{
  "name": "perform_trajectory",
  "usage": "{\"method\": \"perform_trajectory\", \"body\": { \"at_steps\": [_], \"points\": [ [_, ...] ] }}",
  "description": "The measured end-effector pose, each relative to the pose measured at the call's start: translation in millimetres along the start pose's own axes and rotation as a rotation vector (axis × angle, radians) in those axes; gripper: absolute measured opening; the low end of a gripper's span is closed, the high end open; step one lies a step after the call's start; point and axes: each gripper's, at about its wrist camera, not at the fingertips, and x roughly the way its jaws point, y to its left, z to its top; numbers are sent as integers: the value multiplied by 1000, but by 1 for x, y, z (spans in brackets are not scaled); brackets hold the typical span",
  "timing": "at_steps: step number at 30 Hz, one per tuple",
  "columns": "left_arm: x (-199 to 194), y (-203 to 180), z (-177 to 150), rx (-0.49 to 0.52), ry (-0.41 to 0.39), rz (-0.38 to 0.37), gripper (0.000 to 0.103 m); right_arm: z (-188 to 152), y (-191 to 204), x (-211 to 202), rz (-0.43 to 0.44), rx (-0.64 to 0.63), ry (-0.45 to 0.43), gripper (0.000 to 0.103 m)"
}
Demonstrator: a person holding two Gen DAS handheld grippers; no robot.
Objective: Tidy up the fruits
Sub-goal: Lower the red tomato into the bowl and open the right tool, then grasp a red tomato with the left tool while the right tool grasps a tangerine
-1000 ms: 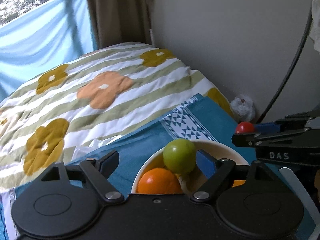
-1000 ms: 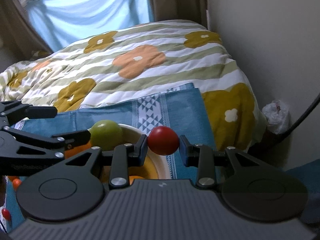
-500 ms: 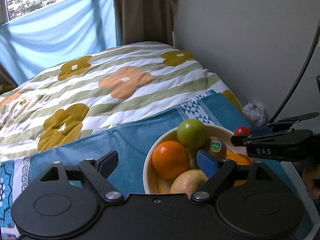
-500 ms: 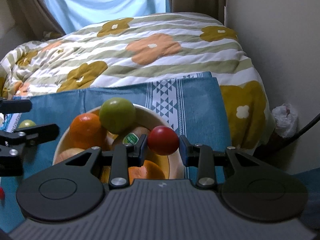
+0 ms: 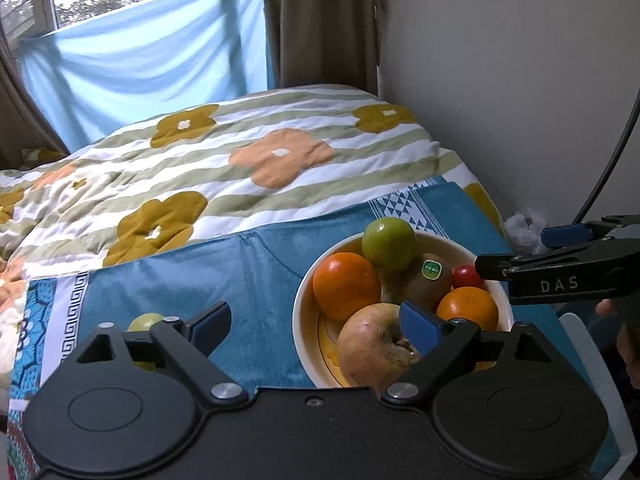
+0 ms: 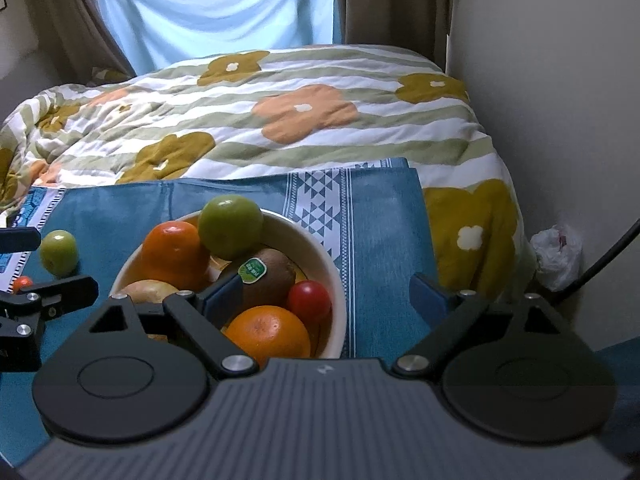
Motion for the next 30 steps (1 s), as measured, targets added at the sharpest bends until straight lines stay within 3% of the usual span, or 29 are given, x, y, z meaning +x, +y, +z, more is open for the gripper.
{"method": "perform_trajectory", "body": {
  "at_steps": [9,17,23,30],
  "points": [
    [-47,-1,-22,-82,-48,86,99,-2,7,-35,40,-84,-35,103],
    [-99,24,-45,-180,-85,240,99,3,26,-63,126,-158,-58,103],
    [-124,63,-70,-262,-74,329,99,7,65,-77,212,-210,-77,103],
    [-131,112,-104,-297,-26,360,98,3,127,-73,270,-253,-80,103]
  ]
}}
